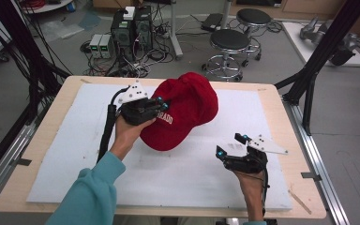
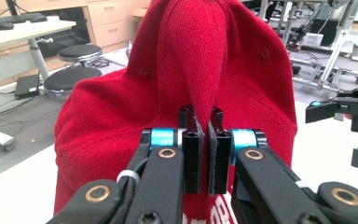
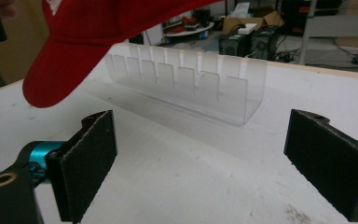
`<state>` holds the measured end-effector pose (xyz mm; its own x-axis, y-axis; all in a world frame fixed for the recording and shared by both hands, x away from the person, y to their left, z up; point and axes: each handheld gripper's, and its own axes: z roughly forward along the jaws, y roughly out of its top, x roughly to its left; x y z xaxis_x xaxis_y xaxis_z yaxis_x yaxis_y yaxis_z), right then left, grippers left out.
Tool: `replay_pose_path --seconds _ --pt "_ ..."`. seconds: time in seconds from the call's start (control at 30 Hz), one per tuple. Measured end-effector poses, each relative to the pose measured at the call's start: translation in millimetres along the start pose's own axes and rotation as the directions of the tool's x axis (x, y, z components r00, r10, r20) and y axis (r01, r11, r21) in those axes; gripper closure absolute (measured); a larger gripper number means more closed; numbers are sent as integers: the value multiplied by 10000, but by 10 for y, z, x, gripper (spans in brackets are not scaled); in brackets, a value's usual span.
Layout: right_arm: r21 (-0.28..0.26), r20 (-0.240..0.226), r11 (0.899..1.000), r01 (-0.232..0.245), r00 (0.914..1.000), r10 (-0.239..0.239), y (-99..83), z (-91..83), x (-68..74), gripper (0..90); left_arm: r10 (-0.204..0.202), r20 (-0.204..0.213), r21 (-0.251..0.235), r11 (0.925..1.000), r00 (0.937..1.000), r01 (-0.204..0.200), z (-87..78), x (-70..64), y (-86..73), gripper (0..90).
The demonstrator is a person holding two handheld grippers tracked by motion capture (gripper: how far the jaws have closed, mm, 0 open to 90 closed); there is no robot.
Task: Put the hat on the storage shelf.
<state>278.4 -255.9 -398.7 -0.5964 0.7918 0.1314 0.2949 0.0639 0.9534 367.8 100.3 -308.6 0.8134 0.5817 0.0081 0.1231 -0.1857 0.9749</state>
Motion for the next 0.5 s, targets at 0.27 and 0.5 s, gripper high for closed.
replay_pose_path --seconds 0.27,0.5 --pt "331 -652 9993 169 9978 -147 209 106 113 82 259 -25 -314 9992 9997 -259 -7 -10 163 868" --pt "573 -1130 9980 259 9934 -193 354 168 184 83 456 -59 -660 9968 9989 -459 12 -58 251 868"
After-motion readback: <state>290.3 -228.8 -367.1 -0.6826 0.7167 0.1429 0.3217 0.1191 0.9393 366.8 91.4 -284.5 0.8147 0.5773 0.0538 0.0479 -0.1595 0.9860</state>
